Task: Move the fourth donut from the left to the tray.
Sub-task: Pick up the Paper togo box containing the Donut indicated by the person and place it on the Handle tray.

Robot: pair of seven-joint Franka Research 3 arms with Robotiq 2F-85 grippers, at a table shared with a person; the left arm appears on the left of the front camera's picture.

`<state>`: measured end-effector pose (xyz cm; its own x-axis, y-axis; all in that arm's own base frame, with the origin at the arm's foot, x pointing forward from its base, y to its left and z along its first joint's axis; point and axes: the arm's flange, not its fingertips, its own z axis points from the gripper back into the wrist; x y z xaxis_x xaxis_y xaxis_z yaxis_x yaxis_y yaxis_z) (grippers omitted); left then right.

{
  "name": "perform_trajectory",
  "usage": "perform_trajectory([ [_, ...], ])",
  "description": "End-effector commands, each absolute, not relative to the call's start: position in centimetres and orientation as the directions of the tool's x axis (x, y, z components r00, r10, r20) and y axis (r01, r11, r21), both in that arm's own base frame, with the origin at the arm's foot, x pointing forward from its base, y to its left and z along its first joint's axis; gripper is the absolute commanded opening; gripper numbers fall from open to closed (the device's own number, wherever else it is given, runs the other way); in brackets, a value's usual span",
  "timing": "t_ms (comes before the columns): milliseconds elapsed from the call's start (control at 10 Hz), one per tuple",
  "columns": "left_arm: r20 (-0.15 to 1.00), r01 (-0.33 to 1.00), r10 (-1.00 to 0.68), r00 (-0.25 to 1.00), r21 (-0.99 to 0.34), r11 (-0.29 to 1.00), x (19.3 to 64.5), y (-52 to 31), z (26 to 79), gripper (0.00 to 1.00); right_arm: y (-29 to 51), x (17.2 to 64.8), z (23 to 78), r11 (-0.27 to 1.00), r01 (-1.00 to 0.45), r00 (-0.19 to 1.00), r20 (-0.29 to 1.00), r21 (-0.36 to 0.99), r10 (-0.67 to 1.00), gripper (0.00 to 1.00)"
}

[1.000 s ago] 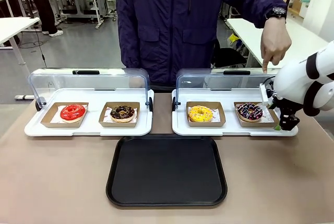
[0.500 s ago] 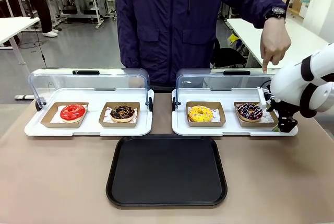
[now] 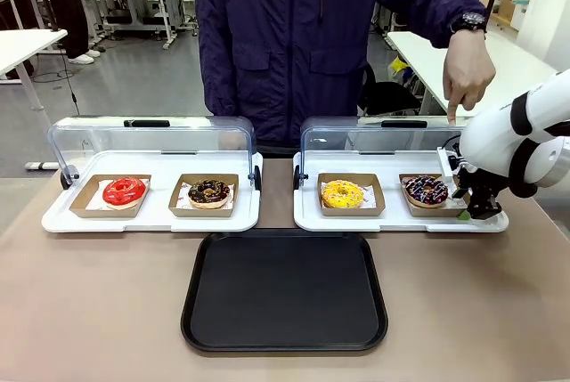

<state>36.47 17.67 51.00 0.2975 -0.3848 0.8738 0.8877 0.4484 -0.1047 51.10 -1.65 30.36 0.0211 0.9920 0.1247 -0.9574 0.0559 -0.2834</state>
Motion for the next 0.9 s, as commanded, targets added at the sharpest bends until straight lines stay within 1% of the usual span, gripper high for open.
perform_trajectory([
  [0,0.880,0.893,-0.382,0.281,-0.094,0.440,36.44,17.62,51.16,1.00,-1.80,51.49,30.61,0.035,-0.965,0.006,0.108,-0.261,0.994,0.00],
  [100,0.880,0.893,-0.382,0.281,-0.094,0.440,36.44,17.62,51.16,1.00,-1.75,51.44,30.66,0.032,-0.967,0.006,0.103,-0.254,0.995,0.07],
  [200,0.880,0.893,-0.382,0.281,-0.094,0.440,36.44,17.62,51.16,1.00,-1.80,51.37,30.79,0.030,-0.969,0.003,0.107,-0.247,0.994,0.00],
  [700,0.880,0.893,-0.382,0.281,-0.094,0.440,36.44,17.62,51.16,1.00,-1.80,51.23,31.07,0.018,-0.976,-0.006,0.108,-0.217,0.994,0.00],
  [800,0.880,0.893,-0.382,0.281,-0.094,0.440,36.44,17.62,51.16,1.00,-2.03,51.48,31.38,0.046,-0.969,0.008,0.156,-0.242,0.988,0.00],
])
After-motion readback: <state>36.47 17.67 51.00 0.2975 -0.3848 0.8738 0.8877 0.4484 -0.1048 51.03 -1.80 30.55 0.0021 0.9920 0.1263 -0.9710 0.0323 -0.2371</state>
